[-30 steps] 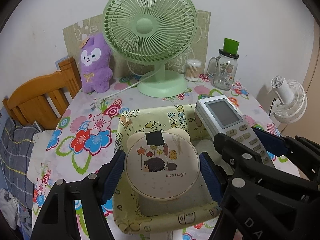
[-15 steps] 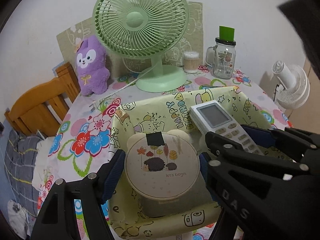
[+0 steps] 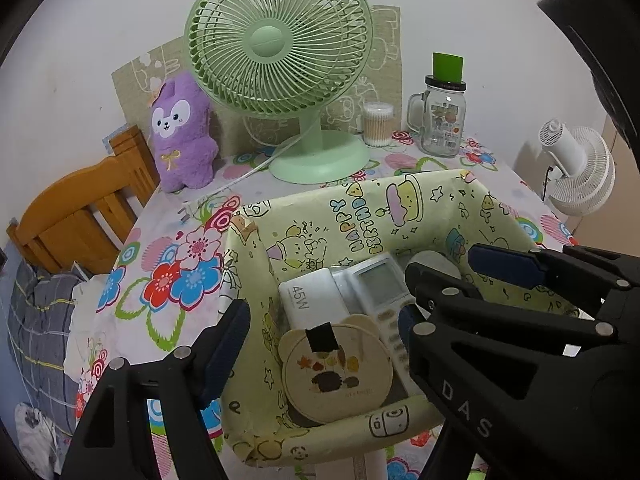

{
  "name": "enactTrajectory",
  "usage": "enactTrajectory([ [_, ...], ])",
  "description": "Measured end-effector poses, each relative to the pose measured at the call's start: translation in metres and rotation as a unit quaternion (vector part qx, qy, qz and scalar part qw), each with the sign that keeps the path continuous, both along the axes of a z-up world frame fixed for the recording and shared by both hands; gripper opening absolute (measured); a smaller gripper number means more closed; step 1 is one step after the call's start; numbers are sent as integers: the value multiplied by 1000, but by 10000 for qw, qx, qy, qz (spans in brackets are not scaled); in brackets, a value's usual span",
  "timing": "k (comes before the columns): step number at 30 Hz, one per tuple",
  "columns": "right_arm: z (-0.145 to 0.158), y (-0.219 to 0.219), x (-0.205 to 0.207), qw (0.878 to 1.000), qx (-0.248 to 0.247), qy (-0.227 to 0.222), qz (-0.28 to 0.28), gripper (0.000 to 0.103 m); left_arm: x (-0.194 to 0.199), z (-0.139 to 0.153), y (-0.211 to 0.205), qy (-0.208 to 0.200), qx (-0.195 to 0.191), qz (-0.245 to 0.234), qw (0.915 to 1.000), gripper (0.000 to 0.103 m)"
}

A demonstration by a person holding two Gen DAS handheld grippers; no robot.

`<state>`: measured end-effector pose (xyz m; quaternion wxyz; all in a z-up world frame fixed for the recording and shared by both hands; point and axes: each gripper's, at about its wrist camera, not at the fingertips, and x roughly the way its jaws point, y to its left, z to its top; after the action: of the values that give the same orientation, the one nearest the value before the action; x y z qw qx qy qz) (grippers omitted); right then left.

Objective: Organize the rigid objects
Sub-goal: 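Lower both tools into the yellow box and open them to release compact and remote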

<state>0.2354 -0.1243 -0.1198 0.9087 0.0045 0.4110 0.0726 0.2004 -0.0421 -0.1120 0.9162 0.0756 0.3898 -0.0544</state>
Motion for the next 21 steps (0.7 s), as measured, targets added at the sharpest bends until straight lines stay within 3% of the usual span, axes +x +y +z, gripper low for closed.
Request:
enactTrajectory([
  [6, 4, -1, -8, 10000, -25, -13, -35, 50, -8, 3, 0, -15, -13, -17, 10000, 80],
  [21, 28, -1, -52, 9989, -59, -455, -53, 82, -36, 19, 5, -98, -185, -58, 9998, 90],
])
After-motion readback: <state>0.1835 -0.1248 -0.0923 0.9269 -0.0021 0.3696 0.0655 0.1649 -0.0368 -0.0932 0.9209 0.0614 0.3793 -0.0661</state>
